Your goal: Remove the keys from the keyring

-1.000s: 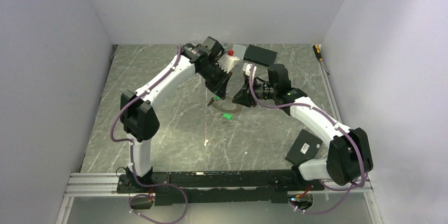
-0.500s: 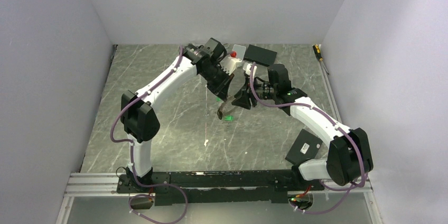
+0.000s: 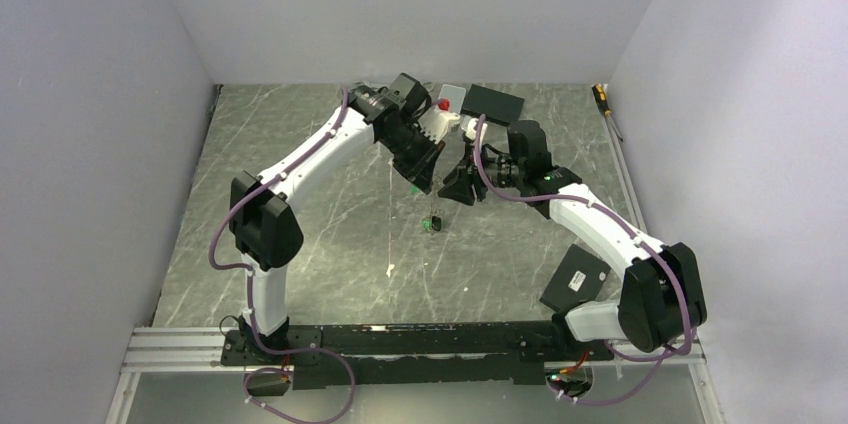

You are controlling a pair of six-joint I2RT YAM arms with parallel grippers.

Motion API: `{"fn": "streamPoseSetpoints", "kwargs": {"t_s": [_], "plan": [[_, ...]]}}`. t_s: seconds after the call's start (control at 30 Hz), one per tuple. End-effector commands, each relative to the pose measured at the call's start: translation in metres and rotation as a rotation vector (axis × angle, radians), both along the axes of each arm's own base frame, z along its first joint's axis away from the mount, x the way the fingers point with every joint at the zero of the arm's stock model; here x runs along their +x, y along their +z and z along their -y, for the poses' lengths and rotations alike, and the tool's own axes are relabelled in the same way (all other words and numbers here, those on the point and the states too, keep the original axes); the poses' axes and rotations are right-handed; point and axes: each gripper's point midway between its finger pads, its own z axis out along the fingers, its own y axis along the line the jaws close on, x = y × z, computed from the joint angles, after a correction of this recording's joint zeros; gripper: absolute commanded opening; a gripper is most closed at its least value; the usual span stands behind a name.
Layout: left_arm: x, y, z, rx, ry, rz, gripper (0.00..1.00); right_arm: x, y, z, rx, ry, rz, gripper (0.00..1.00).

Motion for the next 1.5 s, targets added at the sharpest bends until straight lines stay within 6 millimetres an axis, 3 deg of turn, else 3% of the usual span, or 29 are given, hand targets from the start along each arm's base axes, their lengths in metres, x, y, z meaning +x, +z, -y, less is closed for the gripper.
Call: {"fn": "streamPoseSetpoints", "kwargs": {"t_s": [0.0, 0.9, 1.13, 1.47], "plan": [[-0.015, 0.023, 0.013, -0.065, -0.065, 0.026, 0.0, 0.008, 0.023, -0.002, 0.027, -0.023, 0.066, 0.42], [-0.024, 0.019, 0.026, -0.068, -0.099, -0.006, 0.0, 0.01, 0.021, -0.005, 0.008, -0.03, 0.109, 0.34], [-0.017, 0.02, 0.022, -0.048, -0.075, 0.026, 0.0, 0.015, 0.025, 0.001, -0.02, -0.051, 0.17, 0.34], [-0.01, 0.021, 0.019, -0.067, -0.038, -0.005, 0.0, 0.012, 0.051, 0.009, 0.01, -0.045, 0.217, 0.39]]}}
